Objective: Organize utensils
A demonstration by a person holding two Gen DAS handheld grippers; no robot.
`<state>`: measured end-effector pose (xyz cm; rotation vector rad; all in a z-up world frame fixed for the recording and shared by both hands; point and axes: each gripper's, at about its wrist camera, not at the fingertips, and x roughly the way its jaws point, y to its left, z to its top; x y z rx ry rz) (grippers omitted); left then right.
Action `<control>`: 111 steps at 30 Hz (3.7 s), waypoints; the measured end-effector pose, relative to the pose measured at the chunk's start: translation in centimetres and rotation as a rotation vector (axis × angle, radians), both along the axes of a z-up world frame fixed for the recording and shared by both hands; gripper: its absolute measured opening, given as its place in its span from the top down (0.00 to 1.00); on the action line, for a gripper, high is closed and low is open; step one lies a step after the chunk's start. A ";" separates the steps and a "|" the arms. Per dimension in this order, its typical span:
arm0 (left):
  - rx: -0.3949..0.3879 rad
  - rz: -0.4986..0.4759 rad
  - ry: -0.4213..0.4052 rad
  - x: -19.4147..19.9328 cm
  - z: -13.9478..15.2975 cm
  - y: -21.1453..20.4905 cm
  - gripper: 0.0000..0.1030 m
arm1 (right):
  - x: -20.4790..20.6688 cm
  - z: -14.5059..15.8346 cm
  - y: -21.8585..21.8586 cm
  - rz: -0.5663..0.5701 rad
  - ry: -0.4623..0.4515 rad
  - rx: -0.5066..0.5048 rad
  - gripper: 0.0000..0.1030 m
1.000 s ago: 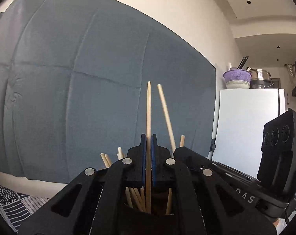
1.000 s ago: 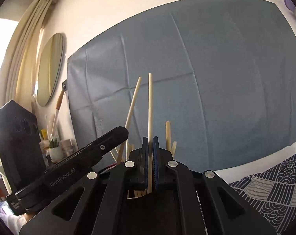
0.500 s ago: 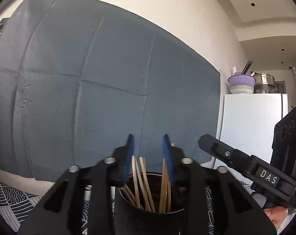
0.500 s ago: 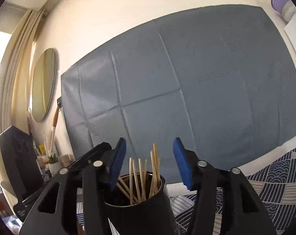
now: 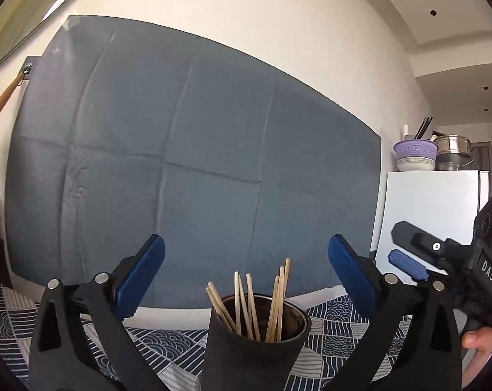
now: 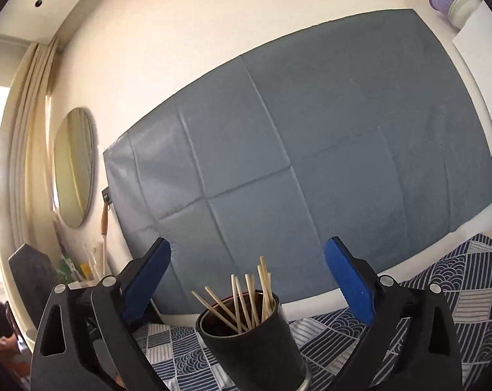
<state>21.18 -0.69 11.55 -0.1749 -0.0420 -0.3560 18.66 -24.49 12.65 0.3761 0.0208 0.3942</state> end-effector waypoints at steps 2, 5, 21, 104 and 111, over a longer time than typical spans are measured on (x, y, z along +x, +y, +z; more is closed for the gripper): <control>0.008 0.019 0.013 -0.8 0.0 0.2 0.05 | -1.0 0.2 -0.1 -0.010 -0.003 -0.020 0.09; 0.019 0.034 0.031 -2.2 -0.3 0.7 0.05 | -2.3 0.4 0.1 -0.016 0.010 -0.037 0.08; 0.175 0.135 0.249 -10.3 -2.4 2.1 0.05 | -9.8 -4.4 3.2 -0.041 0.196 -0.326 0.08; 0.246 0.095 0.490 -22.3 -12.7 -0.1 0.05 | -19.7 -14.3 3.0 0.016 0.376 -0.318 0.08; 0.249 0.103 0.486 -22.4 -12.7 -0.1 0.05 | -20.0 -14.3 2.9 0.014 0.370 -0.306 0.08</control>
